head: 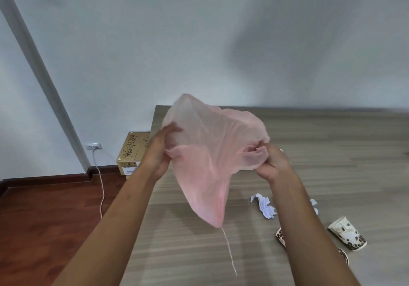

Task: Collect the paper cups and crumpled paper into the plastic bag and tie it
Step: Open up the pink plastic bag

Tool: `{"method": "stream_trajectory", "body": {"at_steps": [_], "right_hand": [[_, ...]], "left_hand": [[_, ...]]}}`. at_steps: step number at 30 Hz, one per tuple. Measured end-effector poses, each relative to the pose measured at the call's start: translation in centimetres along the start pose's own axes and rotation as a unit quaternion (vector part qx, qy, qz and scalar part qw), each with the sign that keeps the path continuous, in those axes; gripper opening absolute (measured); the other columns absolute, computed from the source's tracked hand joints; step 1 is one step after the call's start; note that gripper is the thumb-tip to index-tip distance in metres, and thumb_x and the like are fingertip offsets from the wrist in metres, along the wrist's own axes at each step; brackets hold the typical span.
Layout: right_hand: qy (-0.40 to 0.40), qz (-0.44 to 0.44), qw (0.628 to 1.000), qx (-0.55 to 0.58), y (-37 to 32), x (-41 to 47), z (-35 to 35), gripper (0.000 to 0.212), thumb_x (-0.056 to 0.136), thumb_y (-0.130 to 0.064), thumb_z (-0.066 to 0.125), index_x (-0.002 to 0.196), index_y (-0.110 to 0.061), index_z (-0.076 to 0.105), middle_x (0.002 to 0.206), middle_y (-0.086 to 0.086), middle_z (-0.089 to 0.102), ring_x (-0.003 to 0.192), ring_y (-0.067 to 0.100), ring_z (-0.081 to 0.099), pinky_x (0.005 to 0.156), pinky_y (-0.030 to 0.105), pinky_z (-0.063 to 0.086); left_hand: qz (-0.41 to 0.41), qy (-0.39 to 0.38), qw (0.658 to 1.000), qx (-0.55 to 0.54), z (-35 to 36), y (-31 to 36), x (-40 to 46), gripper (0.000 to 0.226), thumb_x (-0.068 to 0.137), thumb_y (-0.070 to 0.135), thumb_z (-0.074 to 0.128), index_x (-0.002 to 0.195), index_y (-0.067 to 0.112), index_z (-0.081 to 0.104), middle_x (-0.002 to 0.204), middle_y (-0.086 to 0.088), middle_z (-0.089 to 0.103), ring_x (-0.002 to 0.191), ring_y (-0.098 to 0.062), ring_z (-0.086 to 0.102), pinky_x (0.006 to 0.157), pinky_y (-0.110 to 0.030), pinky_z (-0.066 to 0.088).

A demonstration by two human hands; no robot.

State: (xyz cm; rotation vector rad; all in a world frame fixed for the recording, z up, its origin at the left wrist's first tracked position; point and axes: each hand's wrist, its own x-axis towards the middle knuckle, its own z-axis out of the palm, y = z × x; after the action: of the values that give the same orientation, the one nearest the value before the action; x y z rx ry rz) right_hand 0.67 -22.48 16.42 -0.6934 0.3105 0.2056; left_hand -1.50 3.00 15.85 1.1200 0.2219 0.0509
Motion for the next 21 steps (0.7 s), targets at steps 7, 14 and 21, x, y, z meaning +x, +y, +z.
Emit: {"method": "stream_trajectory", "body": {"at_steps": [7, 14, 21], "right_hand": [[-0.014, -0.045, 0.999, 0.020, -2.4, -1.3, -0.7, 0.028, 0.040, 0.005, 0.059, 0.059, -0.013, 0.049, 0.056, 0.002, 0.051, 0.045, 0.016, 0.052, 0.052, 0.021, 0.047], [0.090, -0.198, 0.884, -0.414, -0.4, -2.5, -1.2, 0.038, 0.057, -0.036, 0.074, 0.082, -0.014, 0.056, 0.073, 0.004, 0.054, 0.059, 0.019, 0.047, 0.055, 0.028, 0.039], [0.086, -0.401, 0.684, -0.603, 1.1, -3.1, -2.4, 0.014, 0.083, -0.028, 0.072, 0.092, -0.021, 0.064, 0.076, -0.006, 0.060, 0.068, -0.004, 0.053, 0.060, 0.016, 0.036]], "left_hand": [[0.055, 0.018, 0.997, 0.044, -1.4, 1.5, 0.9, 0.021, 0.088, 0.003, 0.064, 0.104, 0.017, 0.067, 0.089, -0.009, 0.071, 0.070, -0.018, 0.066, 0.058, -0.023, 0.053], [0.115, 0.032, 0.924, 0.363, -0.2, 0.5, -0.1, 0.027, 0.081, -0.008, 0.052, 0.095, 0.014, 0.059, 0.084, 0.002, 0.059, 0.079, -0.019, 0.057, 0.056, -0.024, 0.042], [0.113, -0.012, 0.920, 0.375, -0.3, 0.0, -0.5, 0.025, 0.086, 0.047, 0.069, 0.105, 0.032, 0.064, 0.099, 0.011, 0.069, 0.089, -0.010, 0.067, 0.064, -0.024, 0.053]]}}
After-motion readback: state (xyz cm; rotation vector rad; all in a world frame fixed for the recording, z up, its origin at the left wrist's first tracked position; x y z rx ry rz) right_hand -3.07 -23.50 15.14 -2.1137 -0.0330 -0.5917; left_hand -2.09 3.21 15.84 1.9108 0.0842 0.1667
